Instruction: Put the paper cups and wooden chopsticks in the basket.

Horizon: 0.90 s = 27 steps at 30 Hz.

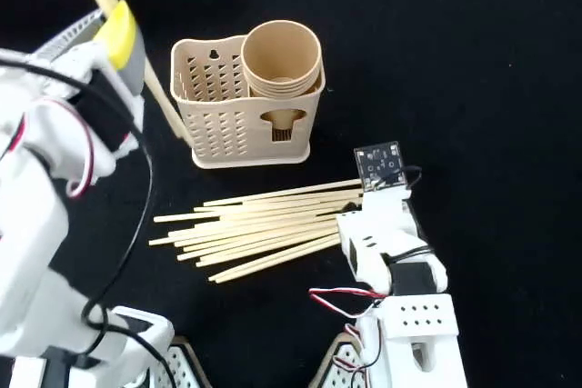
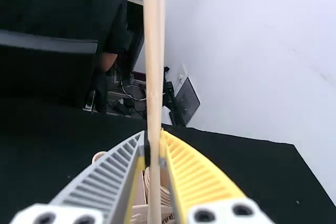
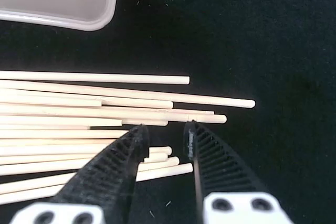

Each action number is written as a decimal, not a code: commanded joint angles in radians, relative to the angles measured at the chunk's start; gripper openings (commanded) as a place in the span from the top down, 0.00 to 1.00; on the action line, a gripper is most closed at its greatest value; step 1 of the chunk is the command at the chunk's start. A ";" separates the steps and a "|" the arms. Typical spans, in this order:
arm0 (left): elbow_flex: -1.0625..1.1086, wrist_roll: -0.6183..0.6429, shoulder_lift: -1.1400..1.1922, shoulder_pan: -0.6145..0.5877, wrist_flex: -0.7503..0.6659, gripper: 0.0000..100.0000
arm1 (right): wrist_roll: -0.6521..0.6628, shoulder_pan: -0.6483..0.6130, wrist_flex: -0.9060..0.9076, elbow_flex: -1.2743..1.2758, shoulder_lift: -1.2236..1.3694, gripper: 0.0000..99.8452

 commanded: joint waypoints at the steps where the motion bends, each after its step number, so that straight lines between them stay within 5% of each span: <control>1: 0.036 0.020 -0.048 0.004 0.008 0.97 | -0.003 -0.011 -0.021 -0.008 -0.010 0.87; 7: 0.117 0.020 -0.201 0.004 0.008 0.97 | -0.003 -0.011 -0.021 -0.008 -0.010 0.87; 12: 0.410 0.020 -0.339 -0.042 -0.100 0.97 | -0.003 -0.012 -0.021 -0.010 -0.010 0.87; 20: 1.130 0.014 -0.583 -0.058 -0.664 0.97 | -0.003 -0.012 -0.021 -0.010 -0.010 0.87; 27: 1.572 -0.144 -0.671 -0.065 -1.172 0.97 | -0.003 -0.012 -0.021 -0.008 -0.010 0.87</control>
